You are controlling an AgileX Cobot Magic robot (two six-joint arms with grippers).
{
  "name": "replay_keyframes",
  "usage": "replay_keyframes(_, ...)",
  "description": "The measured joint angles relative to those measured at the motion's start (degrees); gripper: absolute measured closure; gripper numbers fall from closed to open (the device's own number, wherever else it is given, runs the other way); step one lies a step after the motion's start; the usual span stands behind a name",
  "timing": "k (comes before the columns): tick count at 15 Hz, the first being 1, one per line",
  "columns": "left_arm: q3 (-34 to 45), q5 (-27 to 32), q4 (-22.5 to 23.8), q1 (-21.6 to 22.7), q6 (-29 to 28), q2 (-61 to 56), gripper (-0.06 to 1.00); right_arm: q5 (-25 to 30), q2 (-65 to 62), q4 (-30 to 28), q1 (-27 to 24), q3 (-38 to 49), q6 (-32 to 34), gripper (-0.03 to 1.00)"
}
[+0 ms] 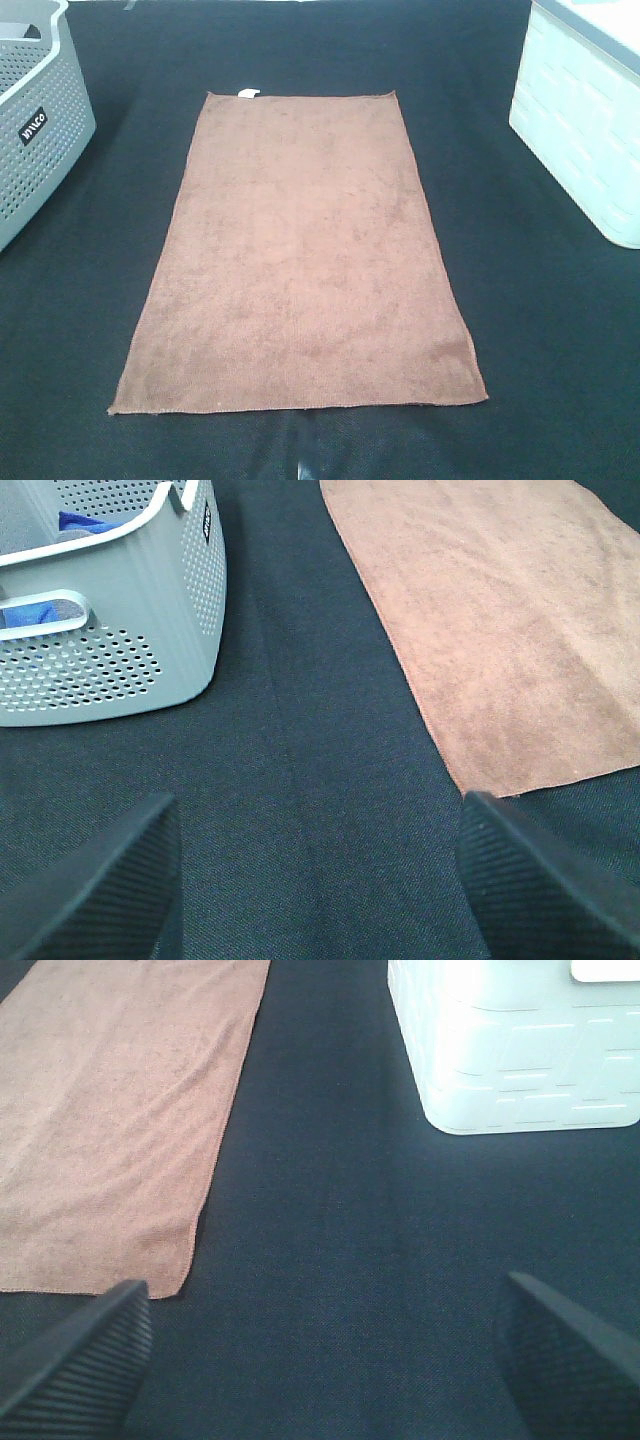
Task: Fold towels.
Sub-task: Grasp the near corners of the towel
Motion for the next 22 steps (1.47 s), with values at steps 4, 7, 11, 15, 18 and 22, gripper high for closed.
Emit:
replay_keyframes(4,-0.5,-1.2,0.0,0.0,-0.9,0.0,0.21,-0.1,0.1,0.0,0.0,0.0,0.0,0.10)
replay_keyframes(7,-1.0,-8.9,-0.3,0.0,-3.6,4.6,0.21,-4.1,6.5,0.6,0.0,-1.7,1.7,0.11)
replay_keyframes(11,-1.0,-19.3,-5.9,0.0,-6.5,19.3,0.21,-12.7,23.1,3.1,0.0,-4.0,4.1,0.12)
replay_keyframes(15,-1.0,-23.2,-21.1,0.0,-3.3,41.6,0.21,-12.6,43.3,6.1,0.0,-6.2,4.4,0.13)
replay_keyframes(18,-1.1,-24.1,-29.0,0.0,4.6,52.3,0.21,-13.1,51.3,7.7,0.0,-6.2,4.4,0.13)
replay_keyframes(22,-1.1,-24.6,-45.9,0.0,22.3,70.6,0.21,-15.0,65.7,15.4,0.0,-6.3,-4.2,0.13)
